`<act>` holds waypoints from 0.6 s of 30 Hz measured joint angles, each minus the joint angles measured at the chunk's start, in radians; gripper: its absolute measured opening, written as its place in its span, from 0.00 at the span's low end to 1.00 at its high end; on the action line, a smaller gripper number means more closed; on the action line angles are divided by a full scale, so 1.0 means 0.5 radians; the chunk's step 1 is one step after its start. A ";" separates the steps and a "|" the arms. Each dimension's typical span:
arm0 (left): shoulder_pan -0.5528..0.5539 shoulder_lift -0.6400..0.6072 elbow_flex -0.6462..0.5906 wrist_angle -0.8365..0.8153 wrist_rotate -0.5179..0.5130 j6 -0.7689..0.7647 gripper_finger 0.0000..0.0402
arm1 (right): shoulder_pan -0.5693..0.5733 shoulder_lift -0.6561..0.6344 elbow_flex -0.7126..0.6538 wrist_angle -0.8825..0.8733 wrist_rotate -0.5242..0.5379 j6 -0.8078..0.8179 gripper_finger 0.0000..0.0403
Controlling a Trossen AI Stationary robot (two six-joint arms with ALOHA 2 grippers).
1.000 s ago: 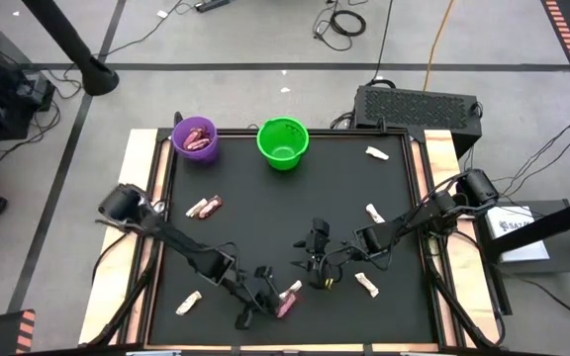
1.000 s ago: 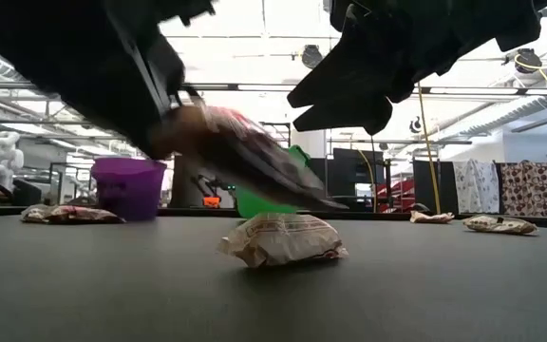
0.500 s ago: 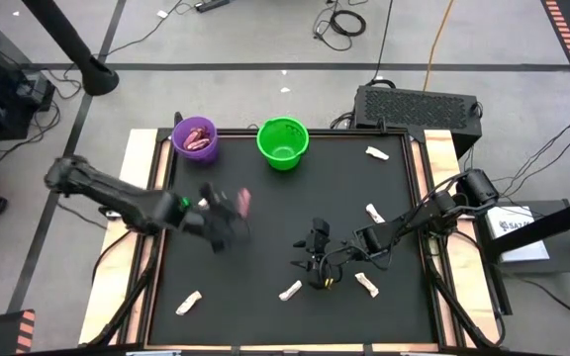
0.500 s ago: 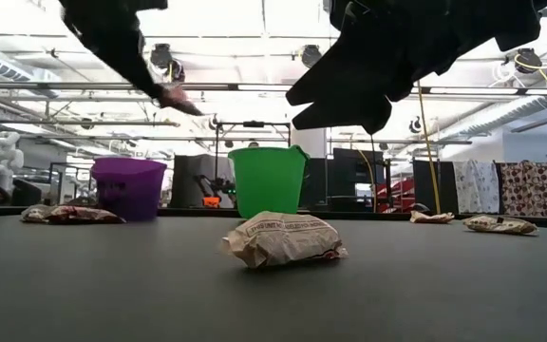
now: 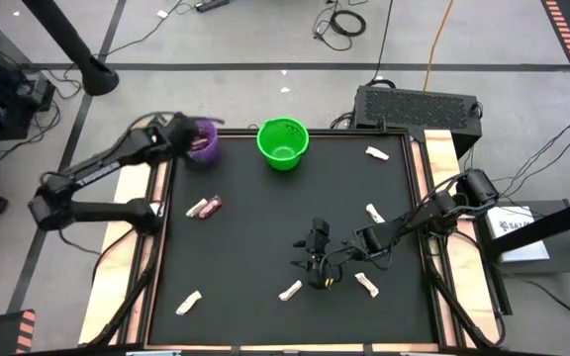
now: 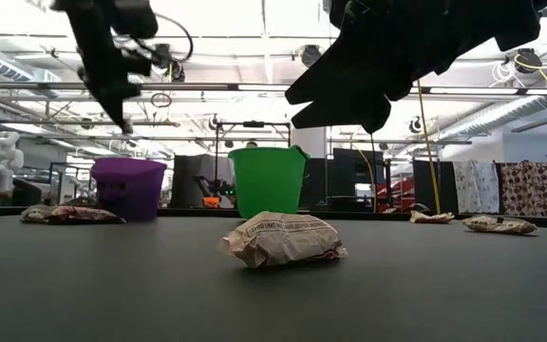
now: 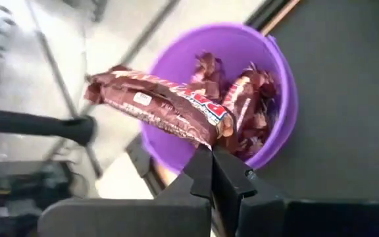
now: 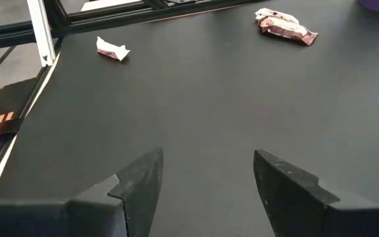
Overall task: Sort candy by brand, put in halloween buckets
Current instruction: Put the brown chocolate bar into the purple bucket
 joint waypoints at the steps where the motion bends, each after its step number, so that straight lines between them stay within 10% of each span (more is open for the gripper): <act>1: 0.080 0.037 -0.010 0.037 0.092 0.038 0.00 | 0.001 0.000 0.000 0.000 0.000 0.000 0.57; 9: 0.346 0.368 -0.023 0.190 0.273 0.072 0.02 | 0.001 0.000 0.000 -0.031 0.000 -0.001 0.57; 18: 0.346 0.406 -0.023 0.229 0.238 0.097 0.29 | 0.000 0.000 0.000 -0.033 -0.001 0.018 0.57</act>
